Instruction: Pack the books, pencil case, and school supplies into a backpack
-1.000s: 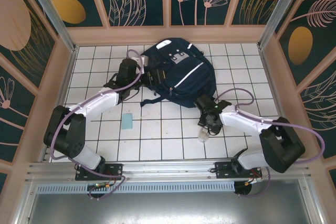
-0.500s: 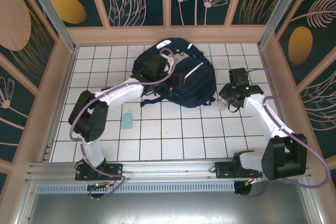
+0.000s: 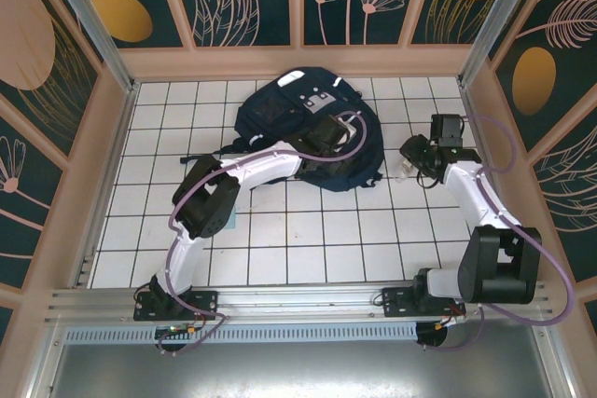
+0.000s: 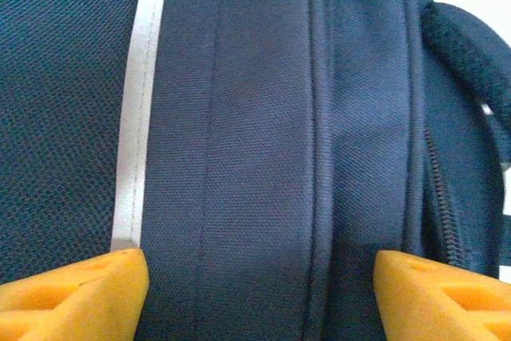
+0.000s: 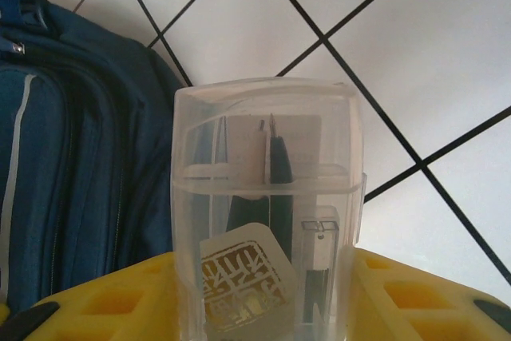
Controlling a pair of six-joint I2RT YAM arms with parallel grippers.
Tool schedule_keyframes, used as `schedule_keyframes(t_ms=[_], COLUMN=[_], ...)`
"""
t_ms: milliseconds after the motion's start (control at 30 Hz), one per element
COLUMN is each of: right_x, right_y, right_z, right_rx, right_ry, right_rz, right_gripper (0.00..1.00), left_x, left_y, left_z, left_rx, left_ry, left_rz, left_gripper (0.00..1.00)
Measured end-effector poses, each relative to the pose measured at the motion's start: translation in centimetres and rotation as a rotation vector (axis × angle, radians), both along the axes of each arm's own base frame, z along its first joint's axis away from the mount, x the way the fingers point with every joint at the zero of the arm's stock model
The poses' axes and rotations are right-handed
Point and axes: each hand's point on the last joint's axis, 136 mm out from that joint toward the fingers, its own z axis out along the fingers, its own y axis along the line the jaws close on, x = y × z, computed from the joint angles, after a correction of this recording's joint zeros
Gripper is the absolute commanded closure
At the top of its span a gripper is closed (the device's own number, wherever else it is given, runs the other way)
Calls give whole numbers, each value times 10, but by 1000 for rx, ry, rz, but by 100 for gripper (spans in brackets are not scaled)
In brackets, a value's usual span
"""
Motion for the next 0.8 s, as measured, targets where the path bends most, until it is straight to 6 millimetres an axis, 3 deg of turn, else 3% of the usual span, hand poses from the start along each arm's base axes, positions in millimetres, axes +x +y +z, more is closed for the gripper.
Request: schedule_keyframes(t_ms=[167, 367, 567, 633, 667, 800], right_x=[-5, -7, -6, -6, -6, -1], right_y=[3, 3, 6, 9, 11, 25], right_z=[-7, 3, 5, 4, 4, 7], right_rx=[12, 11, 25, 42, 52, 80], right_ry=[12, -19, -34, -40, -41, -65], right_rz=[9, 10, 24, 34, 41, 77], right_gripper=[55, 56, 57, 57, 57, 57], left_x=[20, 26, 27, 29, 30, 38], left_y=[8, 10, 11, 13, 14, 22], left_z=[14, 20, 20, 20, 19, 16], left_rx=[34, 25, 23, 27, 29, 33], left_ry=[-76, -88, -88, -88, -85, -73], left_rz=[55, 67, 73, 76, 81, 106], left_gripper=[37, 43, 72, 85, 98, 100])
